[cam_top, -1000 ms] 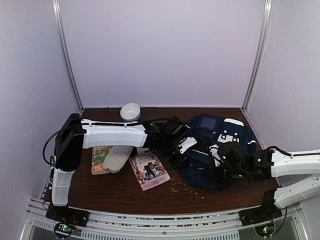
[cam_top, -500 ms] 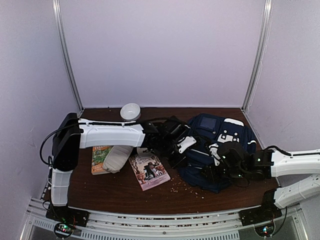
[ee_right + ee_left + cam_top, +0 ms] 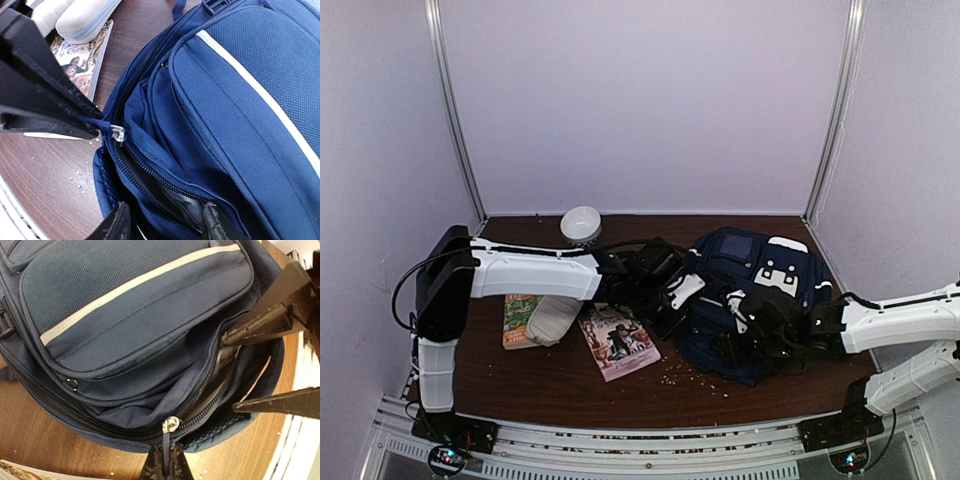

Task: Pack the student bag
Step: Unzip the student bag at the center of the board.

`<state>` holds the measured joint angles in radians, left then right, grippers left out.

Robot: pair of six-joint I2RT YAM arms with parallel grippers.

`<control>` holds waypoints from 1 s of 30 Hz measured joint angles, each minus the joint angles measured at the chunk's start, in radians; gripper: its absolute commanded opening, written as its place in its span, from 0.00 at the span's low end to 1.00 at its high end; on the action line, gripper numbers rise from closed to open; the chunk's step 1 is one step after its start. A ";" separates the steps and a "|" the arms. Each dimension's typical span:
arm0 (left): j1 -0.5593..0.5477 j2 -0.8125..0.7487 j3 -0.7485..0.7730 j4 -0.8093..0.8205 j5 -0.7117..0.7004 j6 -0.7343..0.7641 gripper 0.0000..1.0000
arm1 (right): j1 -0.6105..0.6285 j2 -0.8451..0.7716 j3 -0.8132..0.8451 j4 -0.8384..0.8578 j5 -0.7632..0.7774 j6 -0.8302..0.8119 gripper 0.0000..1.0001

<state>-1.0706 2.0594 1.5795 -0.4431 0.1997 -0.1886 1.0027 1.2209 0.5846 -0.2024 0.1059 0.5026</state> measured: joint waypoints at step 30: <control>0.100 -0.013 -0.153 0.241 0.254 -0.219 0.00 | -0.132 0.090 0.117 -0.018 -0.092 -0.141 0.47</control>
<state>-0.9703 2.0464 1.4261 -0.2020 0.4534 -0.4072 0.8711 1.3113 0.7017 -0.2203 0.0143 0.3614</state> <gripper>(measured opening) 0.035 0.465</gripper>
